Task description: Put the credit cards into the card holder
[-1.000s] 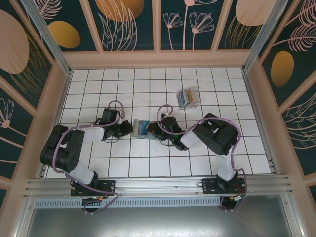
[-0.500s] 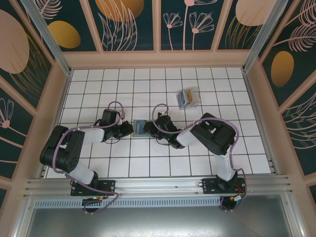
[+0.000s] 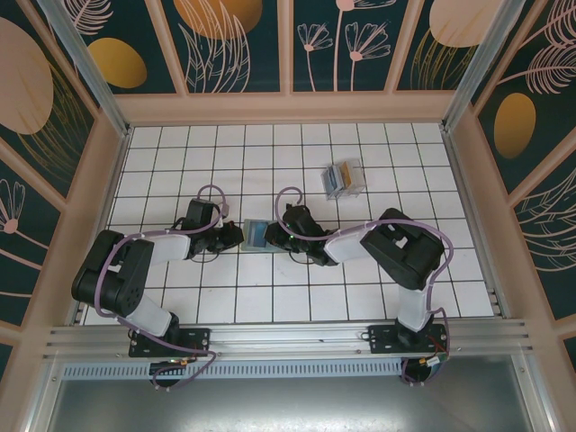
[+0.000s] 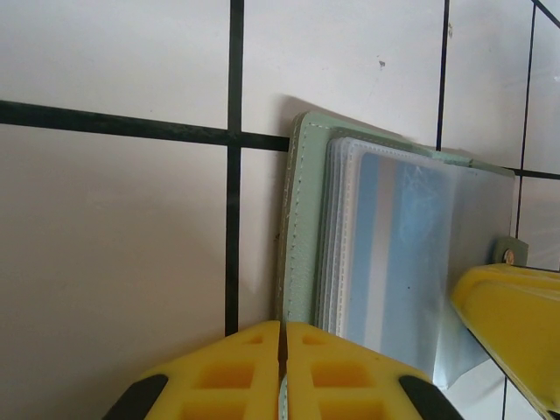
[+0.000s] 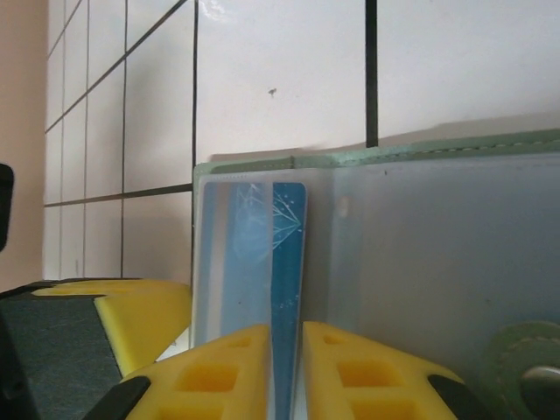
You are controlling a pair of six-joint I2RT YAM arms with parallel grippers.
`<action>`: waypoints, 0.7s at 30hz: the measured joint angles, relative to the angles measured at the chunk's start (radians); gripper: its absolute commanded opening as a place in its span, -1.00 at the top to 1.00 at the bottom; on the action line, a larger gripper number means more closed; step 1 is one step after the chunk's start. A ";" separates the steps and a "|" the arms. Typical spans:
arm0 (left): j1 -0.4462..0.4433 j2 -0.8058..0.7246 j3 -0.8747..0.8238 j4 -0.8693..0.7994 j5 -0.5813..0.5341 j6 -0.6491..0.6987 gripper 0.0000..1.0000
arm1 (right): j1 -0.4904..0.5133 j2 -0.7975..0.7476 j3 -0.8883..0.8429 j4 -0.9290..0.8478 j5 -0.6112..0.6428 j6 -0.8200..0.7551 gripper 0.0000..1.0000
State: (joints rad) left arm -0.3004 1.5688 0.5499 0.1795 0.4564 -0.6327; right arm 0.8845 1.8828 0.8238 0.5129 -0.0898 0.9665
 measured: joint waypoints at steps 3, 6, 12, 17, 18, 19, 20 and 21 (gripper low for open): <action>0.000 0.000 0.000 0.000 0.000 0.000 0.77 | 0.000 0.000 0.003 -0.007 -0.005 -0.008 0.86; 0.000 0.000 0.000 0.000 0.000 0.000 0.77 | 0.000 0.011 0.013 -0.008 -0.022 -0.011 0.92; 0.000 0.000 0.000 0.000 -0.005 0.000 0.76 | 0.000 0.053 0.048 -0.001 -0.066 -0.011 0.98; 0.000 0.000 0.000 0.000 -0.016 0.000 0.75 | 0.000 0.065 0.060 0.009 -0.095 -0.015 0.97; 0.000 0.000 0.000 0.000 -0.016 0.000 0.75 | -0.001 0.065 0.060 0.012 -0.099 -0.016 0.96; 0.000 0.000 0.000 0.000 -0.017 0.000 0.74 | -0.001 0.065 0.060 0.013 -0.103 -0.018 0.95; 0.000 0.000 0.000 0.000 -0.019 0.000 0.71 | -0.001 0.065 0.060 0.013 -0.104 -0.019 0.92; 0.000 0.000 0.000 -0.001 -0.020 0.000 0.67 | -0.002 0.064 0.060 0.013 -0.104 -0.024 0.89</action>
State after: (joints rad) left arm -0.3004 1.5684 0.5499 0.1787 0.4366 -0.6323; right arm 0.8825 1.9469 0.8837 0.5255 -0.1940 0.9428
